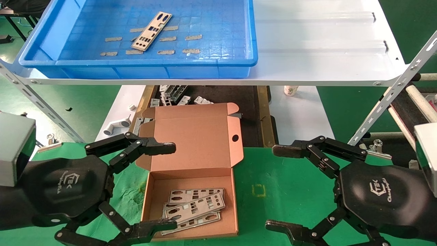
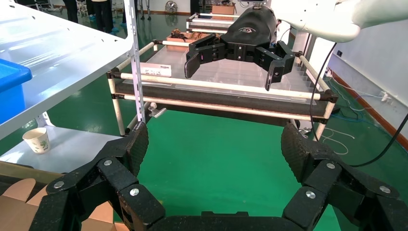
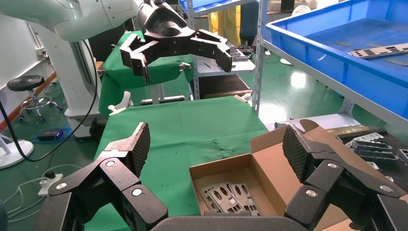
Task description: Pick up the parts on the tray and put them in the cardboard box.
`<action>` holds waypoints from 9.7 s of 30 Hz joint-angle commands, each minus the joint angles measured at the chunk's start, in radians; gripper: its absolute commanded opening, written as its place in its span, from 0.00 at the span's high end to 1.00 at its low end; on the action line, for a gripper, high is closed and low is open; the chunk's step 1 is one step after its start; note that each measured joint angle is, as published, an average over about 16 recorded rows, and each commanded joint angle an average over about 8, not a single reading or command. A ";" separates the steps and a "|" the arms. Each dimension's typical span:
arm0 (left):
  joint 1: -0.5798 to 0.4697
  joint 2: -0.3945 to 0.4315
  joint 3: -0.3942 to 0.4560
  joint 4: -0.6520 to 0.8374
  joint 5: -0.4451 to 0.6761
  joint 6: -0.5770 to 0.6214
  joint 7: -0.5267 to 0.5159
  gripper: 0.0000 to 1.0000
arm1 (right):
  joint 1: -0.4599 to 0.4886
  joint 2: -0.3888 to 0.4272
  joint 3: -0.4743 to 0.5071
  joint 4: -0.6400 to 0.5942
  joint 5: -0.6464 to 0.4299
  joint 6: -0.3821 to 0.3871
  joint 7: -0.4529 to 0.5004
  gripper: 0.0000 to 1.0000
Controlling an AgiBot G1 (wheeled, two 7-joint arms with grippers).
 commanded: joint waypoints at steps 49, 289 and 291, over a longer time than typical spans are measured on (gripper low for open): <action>-0.620 0.357 0.186 0.632 0.519 -0.477 -0.003 0.00 | 0.000 0.000 0.000 -0.001 0.000 0.000 0.000 1.00; -0.031 0.012 0.039 0.009 0.048 -0.023 0.001 0.00 | 0.001 0.001 -0.003 -0.001 0.002 0.001 -0.002 0.00; -0.020 0.008 0.025 0.006 0.031 -0.015 0.001 0.00 | 0.001 0.001 -0.003 -0.001 0.002 0.001 -0.002 0.00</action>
